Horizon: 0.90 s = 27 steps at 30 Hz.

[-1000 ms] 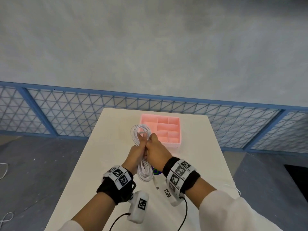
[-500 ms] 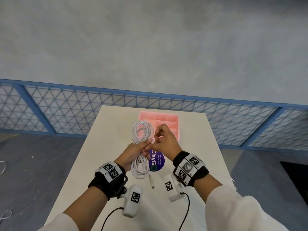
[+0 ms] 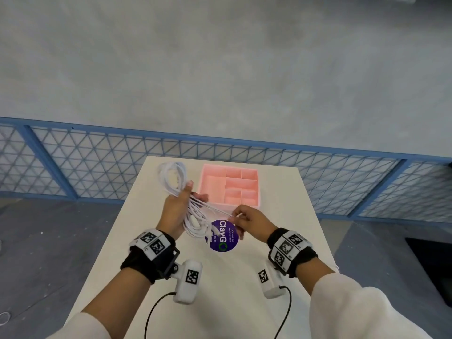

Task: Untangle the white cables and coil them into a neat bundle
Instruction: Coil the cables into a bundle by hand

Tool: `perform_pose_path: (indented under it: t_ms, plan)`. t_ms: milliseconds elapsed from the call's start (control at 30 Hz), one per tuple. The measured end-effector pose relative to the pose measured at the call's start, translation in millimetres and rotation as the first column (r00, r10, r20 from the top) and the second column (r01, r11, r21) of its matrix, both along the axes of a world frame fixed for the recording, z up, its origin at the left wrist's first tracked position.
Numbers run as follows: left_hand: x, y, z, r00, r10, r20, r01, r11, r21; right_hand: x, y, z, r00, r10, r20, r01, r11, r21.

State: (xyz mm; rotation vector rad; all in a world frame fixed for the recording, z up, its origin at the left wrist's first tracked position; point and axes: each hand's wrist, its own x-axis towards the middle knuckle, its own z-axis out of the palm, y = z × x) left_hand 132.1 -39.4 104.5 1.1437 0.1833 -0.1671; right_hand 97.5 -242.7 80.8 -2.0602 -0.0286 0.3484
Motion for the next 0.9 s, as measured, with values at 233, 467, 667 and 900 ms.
perform_pose_path:
  t_ms: [233,467,667,900]
  plan:
    - [14.5,23.5,1.0,0.986,0.135,0.095,-0.139,0.990,0.037,-16.3,-24.9,-3.0,0.984,0.167,-0.057,-0.172,0.831,-0.529]
    - [3.9,-7.6,-2.5,0.970,-0.020,0.243,-0.064,0.940,0.334,-10.2,38.5,67.4,0.876,0.462,0.139,-0.391,0.848,-0.357]
    - [-7.5,-27.3,8.9,0.982,-0.124,0.144,0.084,0.963,0.258,8.8,57.6,69.4,0.912,0.112,0.395,0.039,0.934,-0.355]
    - [-17.0,-26.8,11.0,0.971,-0.231,0.061,0.182,0.881,0.436,15.5,50.6,59.9,0.948,0.077,0.308,0.040,0.934,-0.355]
